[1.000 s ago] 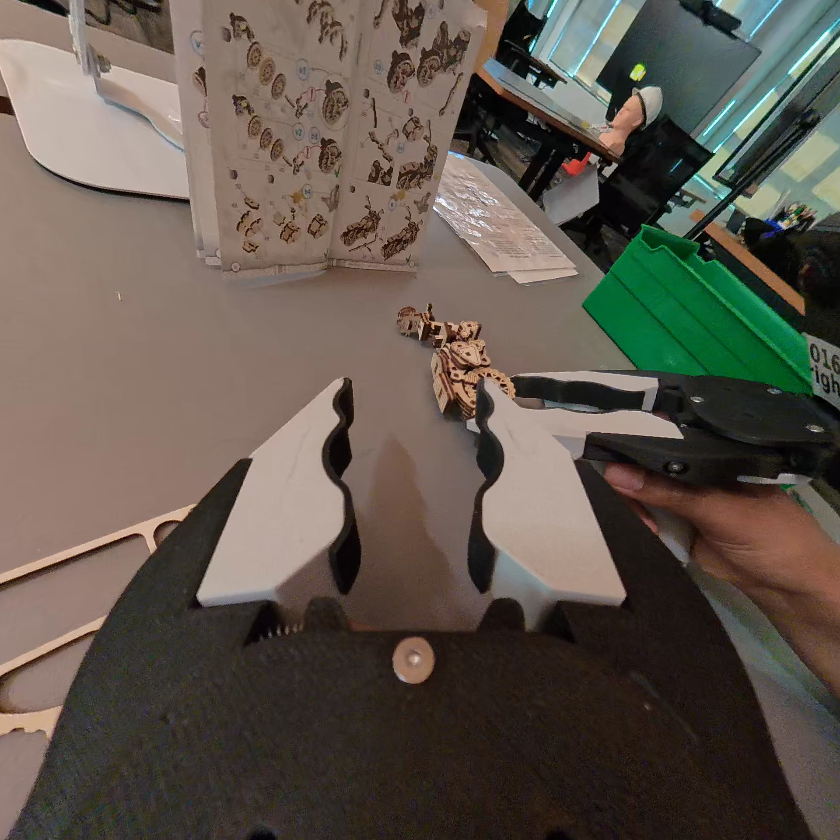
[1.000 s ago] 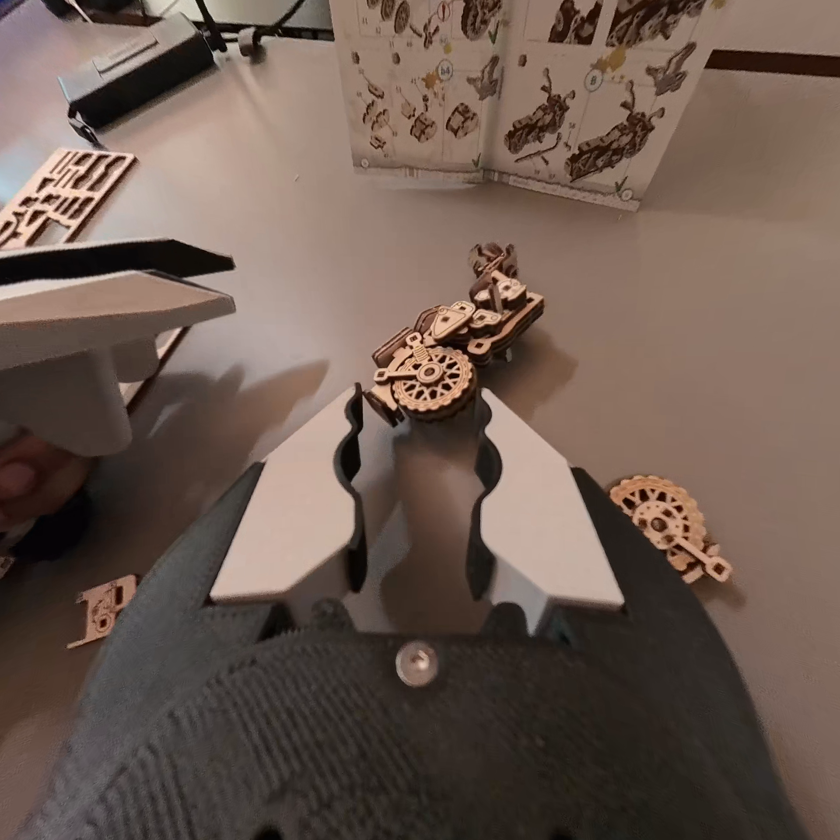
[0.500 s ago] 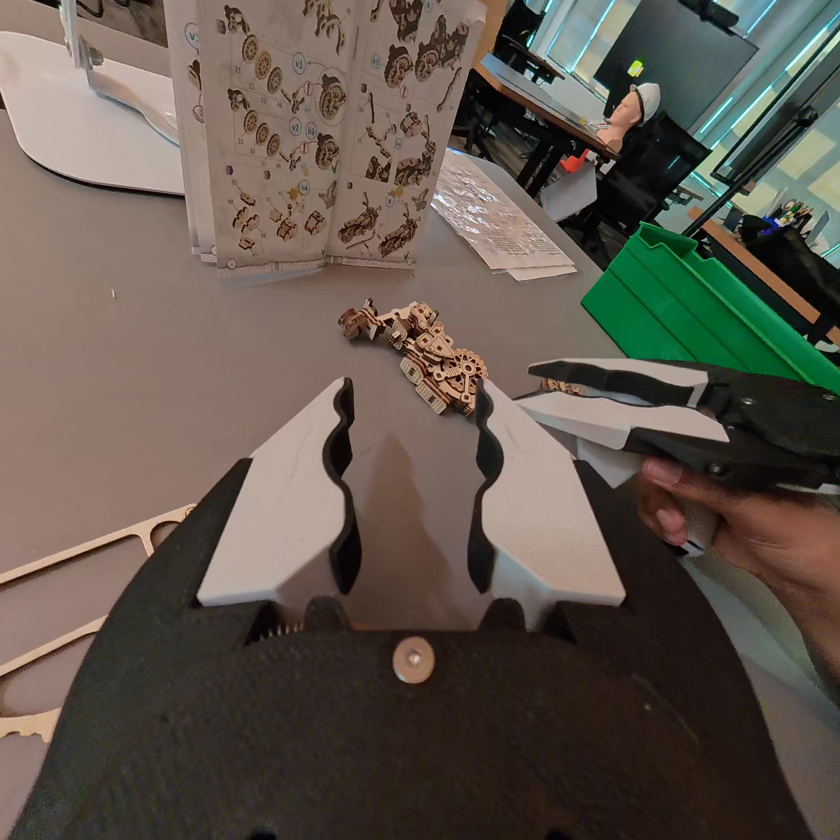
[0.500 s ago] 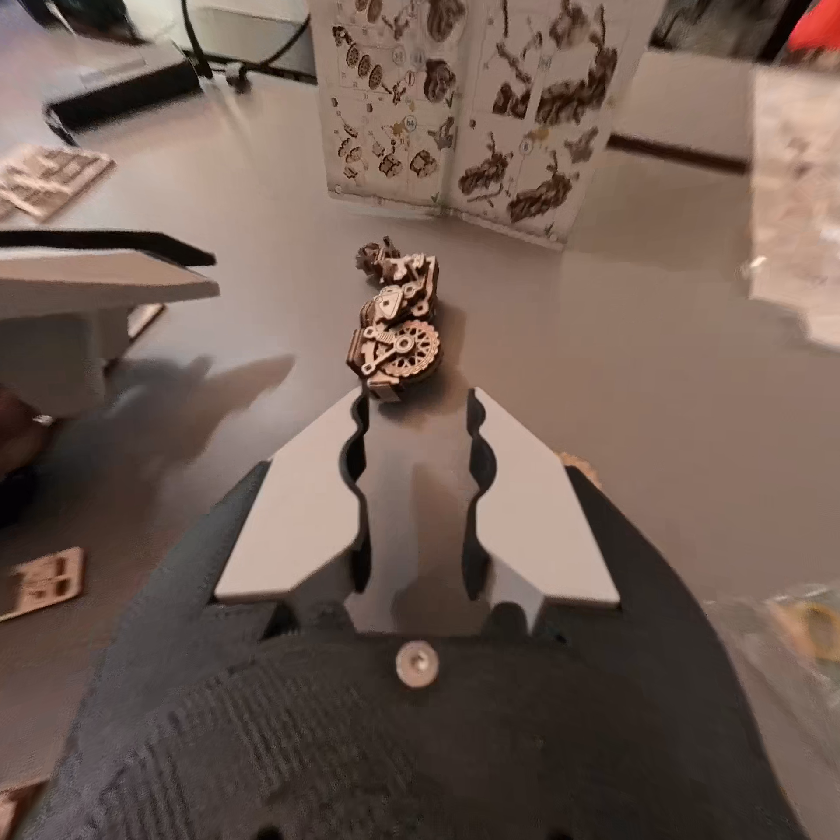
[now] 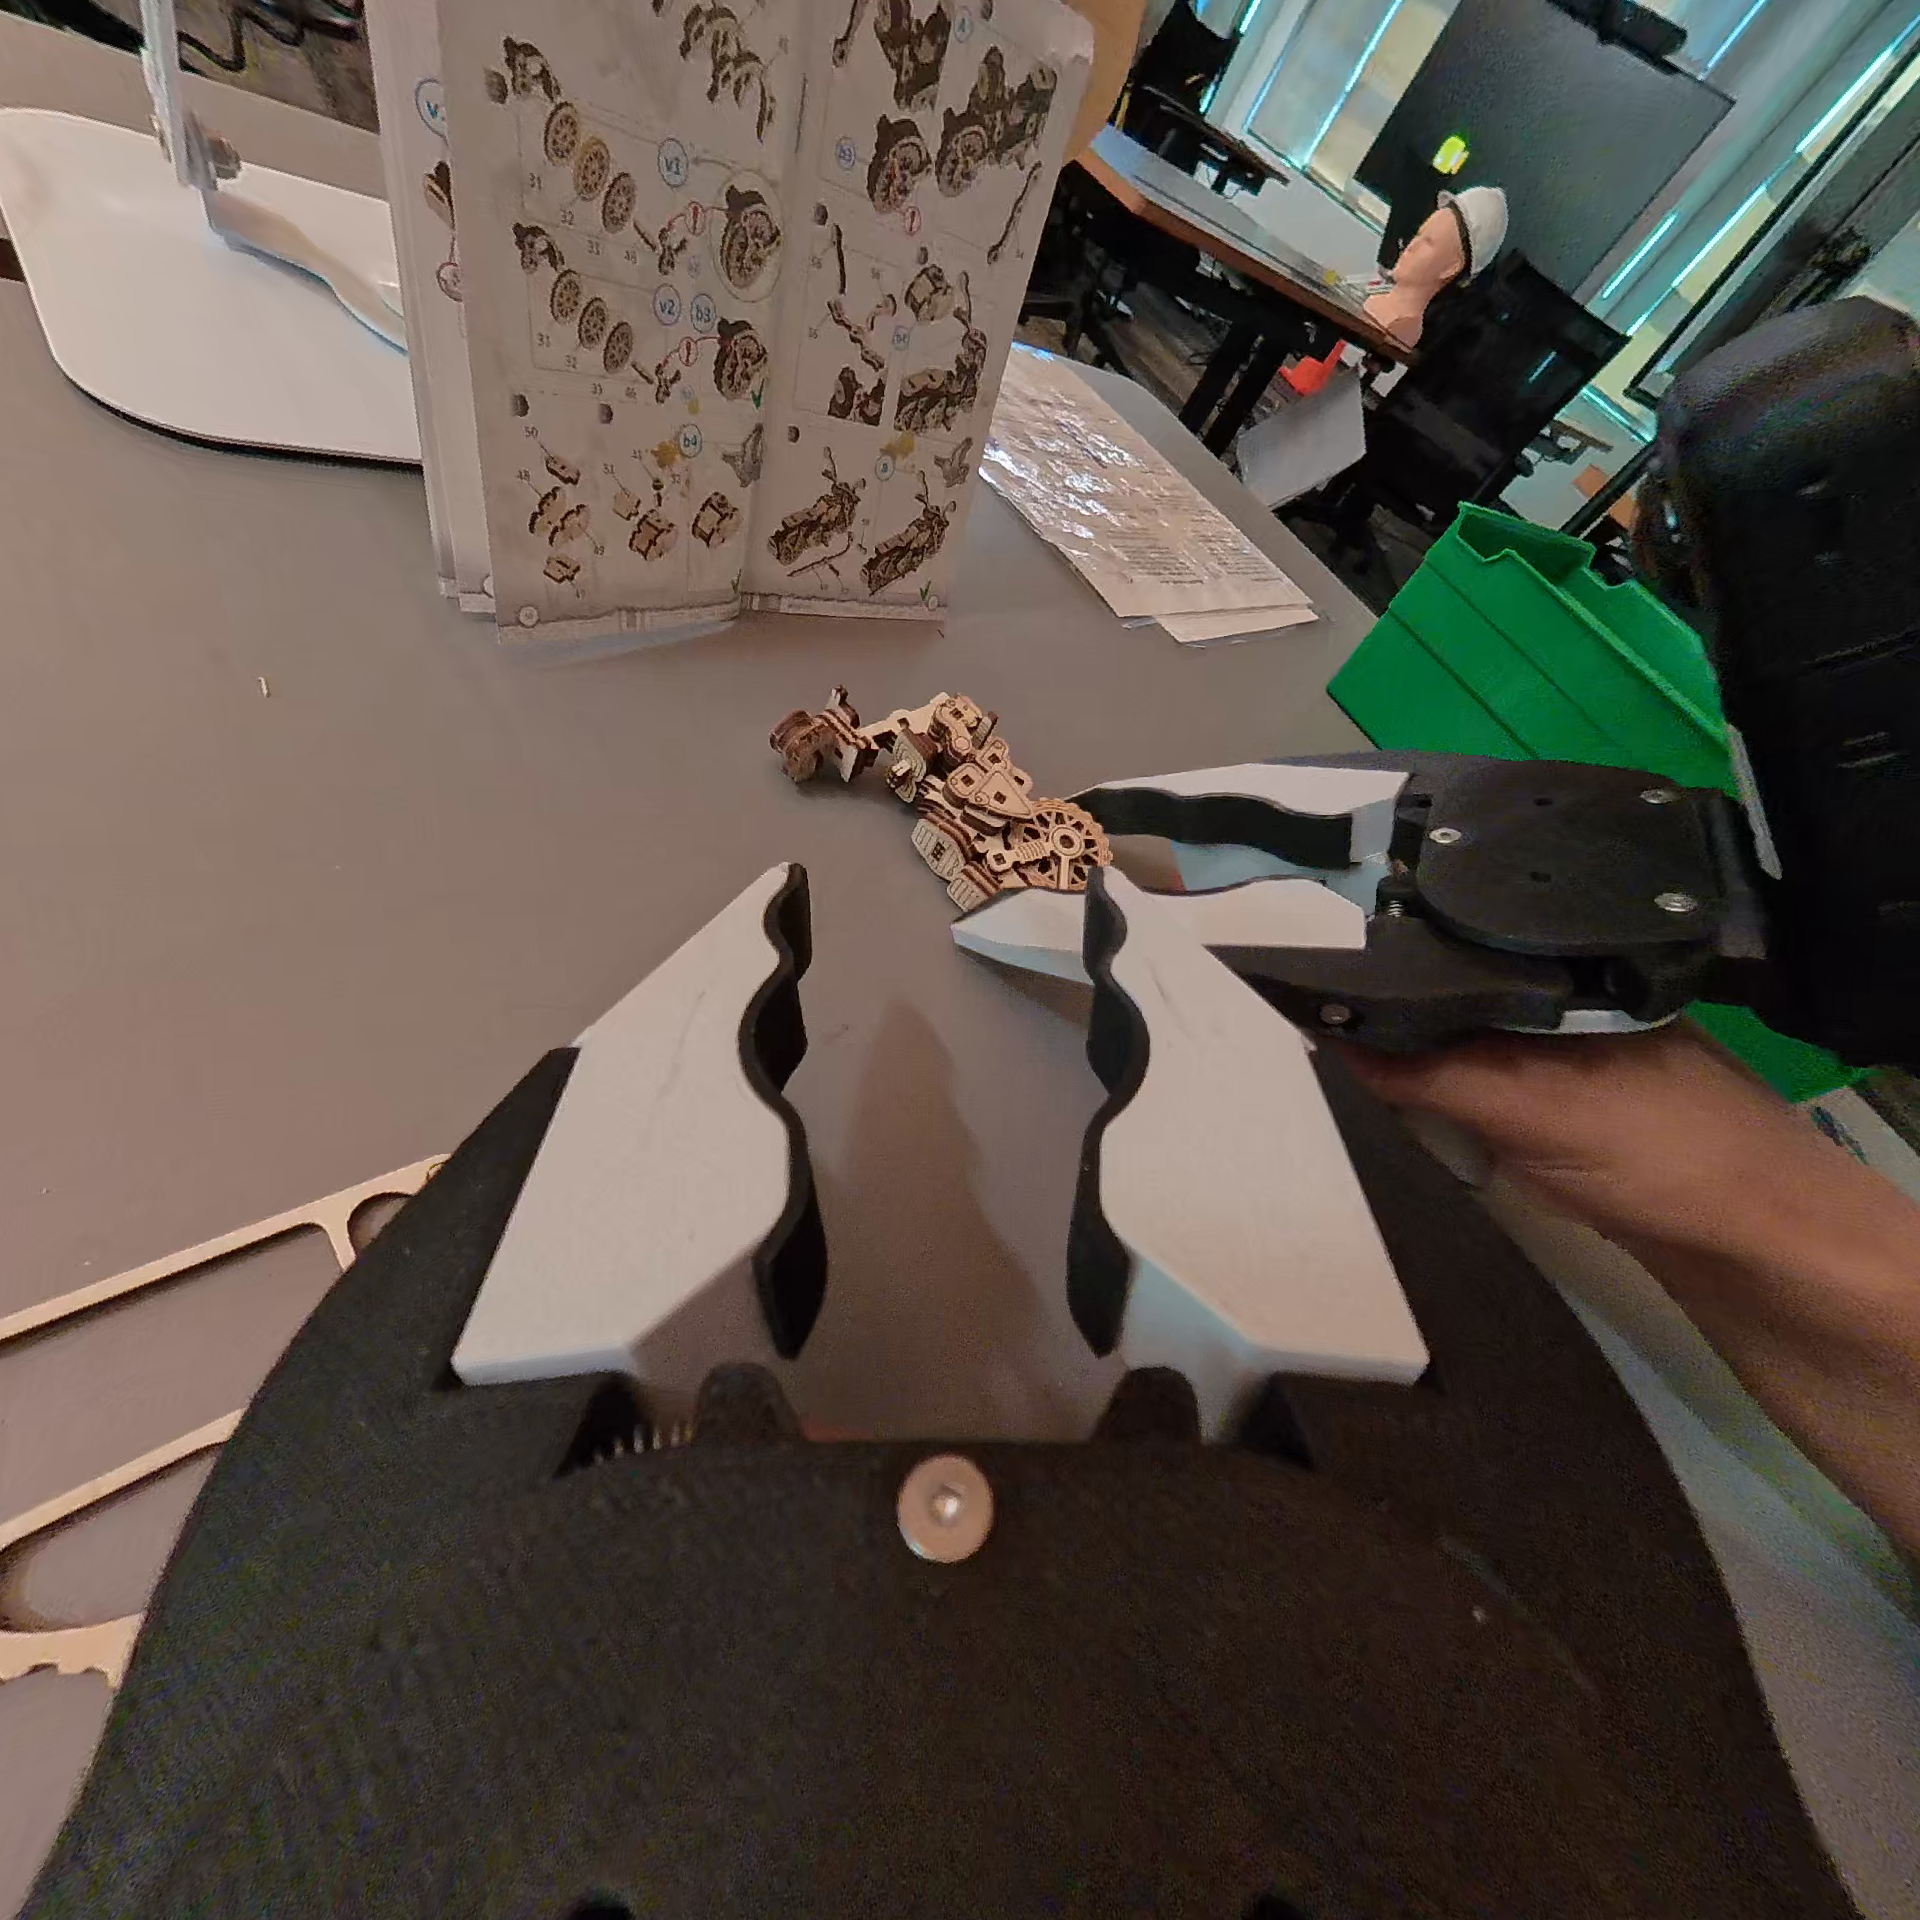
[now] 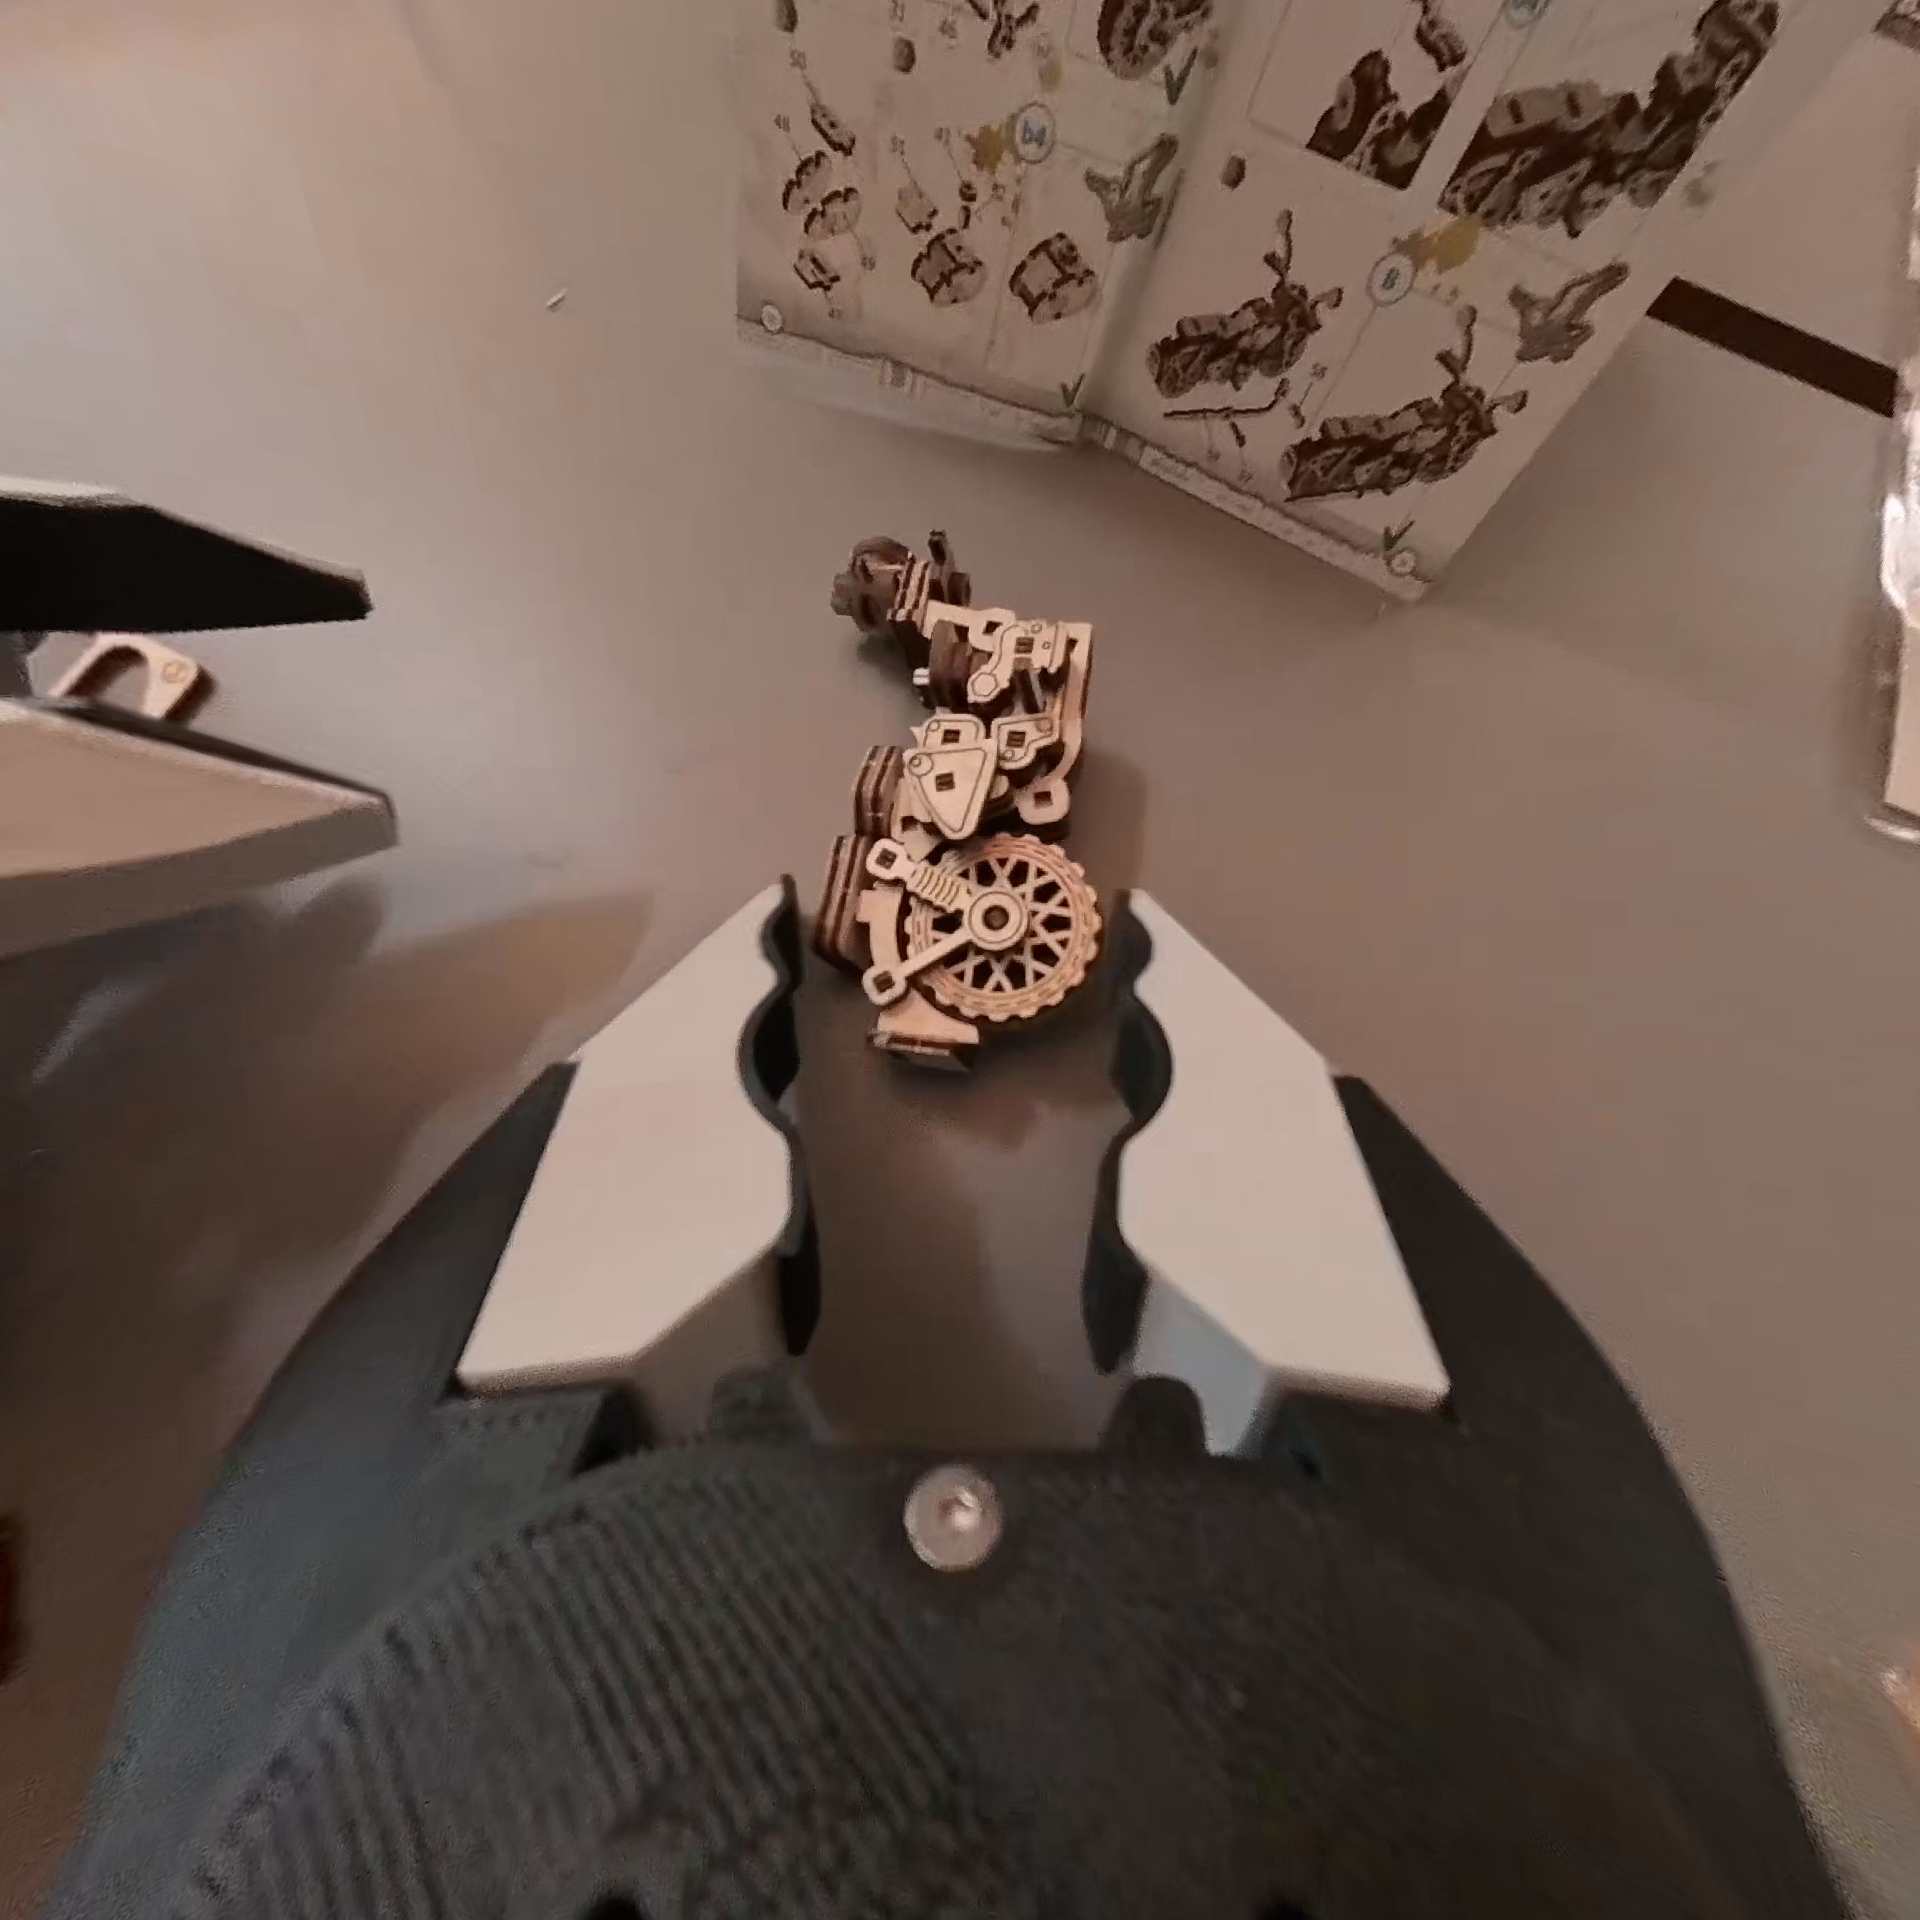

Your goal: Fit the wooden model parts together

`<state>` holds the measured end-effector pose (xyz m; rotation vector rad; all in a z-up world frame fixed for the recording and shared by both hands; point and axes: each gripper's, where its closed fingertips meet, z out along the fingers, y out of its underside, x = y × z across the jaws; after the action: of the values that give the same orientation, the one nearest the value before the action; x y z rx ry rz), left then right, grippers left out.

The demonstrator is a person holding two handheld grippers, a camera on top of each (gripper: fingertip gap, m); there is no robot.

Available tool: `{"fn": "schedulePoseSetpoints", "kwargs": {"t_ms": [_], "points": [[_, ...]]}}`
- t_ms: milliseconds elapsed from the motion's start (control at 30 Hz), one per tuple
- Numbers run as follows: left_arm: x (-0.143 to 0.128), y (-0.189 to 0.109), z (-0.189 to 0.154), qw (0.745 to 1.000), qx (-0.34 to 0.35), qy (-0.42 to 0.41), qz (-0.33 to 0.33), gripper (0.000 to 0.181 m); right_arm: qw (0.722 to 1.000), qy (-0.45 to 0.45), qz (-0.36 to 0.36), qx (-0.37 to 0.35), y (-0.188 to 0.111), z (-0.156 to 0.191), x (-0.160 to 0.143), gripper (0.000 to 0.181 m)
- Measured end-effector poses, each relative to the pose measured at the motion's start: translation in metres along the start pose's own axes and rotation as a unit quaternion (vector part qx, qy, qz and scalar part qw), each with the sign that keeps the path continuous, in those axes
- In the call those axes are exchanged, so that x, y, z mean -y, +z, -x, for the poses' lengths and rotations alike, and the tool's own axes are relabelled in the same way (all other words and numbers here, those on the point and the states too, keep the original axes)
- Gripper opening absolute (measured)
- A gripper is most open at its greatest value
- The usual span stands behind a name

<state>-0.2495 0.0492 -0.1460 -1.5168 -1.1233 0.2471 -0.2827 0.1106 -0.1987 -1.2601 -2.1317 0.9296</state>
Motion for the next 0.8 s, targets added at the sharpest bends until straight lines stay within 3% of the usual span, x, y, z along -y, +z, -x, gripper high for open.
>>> {"fn": "schedulePoseSetpoints", "kwargs": {"t_ms": [233, 267, 500, 667, 733, 800], "points": [[0.002, -0.002, 0.003, 1.000, 0.002, 0.002, -0.003, 0.053, 0.999, 0.024, -0.029, 0.029, -0.011, -0.005, 0.008, 0.049], [0.003, -0.002, 0.003, 1.000, 0.002, 0.002, -0.005, 0.053, 0.998, 0.033, -0.037, 0.043, -0.016, -0.004, 0.010, 0.041], [0.009, -0.005, 0.013, 1.000, 0.011, 0.012, -0.009, 0.055, 0.980, 0.124, -0.030, 0.150, -0.033, 0.004, 0.005, 0.037], [0.006, -0.006, 0.016, 0.999, 0.014, 0.043, 0.013, 0.070, 0.967, 0.155, -0.021, 0.203, -0.043, 0.009, 0.006, 0.037], [0.000, -0.005, 0.011, 0.997, 0.003, 0.069, 0.041, 0.081, 0.960, 0.166, -0.009, 0.226, -0.046, 0.011, 0.005, 0.037], [-0.009, -0.005, 0.004, 0.992, -0.013, 0.101, 0.073, 0.081, 0.951, 0.181, 0.014, 0.252, -0.050, 0.013, 0.002, 0.037]]}}
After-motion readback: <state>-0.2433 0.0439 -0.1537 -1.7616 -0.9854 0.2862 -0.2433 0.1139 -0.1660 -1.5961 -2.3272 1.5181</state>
